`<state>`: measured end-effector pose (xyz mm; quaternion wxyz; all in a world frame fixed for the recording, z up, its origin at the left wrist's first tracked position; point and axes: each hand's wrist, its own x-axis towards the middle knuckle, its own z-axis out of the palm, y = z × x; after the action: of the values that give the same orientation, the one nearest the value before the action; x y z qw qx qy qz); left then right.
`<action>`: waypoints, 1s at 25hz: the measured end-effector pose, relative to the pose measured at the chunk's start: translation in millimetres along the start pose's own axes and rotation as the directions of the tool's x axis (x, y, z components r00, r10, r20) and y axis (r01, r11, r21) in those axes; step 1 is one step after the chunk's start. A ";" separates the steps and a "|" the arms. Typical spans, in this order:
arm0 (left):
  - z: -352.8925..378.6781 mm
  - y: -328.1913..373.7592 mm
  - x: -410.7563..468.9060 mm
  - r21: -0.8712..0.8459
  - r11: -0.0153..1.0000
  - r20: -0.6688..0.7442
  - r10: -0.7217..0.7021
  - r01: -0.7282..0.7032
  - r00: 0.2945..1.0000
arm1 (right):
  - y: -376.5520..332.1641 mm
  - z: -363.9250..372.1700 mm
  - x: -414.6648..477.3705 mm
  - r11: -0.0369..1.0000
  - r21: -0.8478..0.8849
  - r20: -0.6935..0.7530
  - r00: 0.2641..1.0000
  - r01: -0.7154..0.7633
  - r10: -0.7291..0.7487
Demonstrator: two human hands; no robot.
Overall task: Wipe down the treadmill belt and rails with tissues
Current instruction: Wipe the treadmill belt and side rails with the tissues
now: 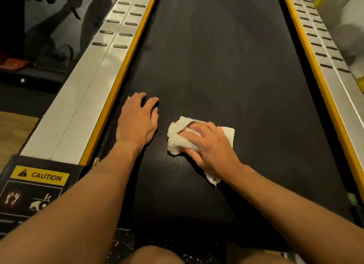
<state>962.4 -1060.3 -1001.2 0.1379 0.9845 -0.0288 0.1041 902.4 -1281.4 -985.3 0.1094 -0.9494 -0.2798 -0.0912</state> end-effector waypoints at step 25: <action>10.5 64.9 -8.9 0.156 0.988 0.049 -0.006 -0.002 0.999 | 77.8 -20.8 -27.7 0.890 0.049 -0.010 0.891 -0.454 0.455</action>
<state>950.3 -1125.3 -995.7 0.0597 0.9946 -0.0228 0.0816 920.1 -1364.7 -984.0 0.1520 -0.9848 -0.0511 -0.0667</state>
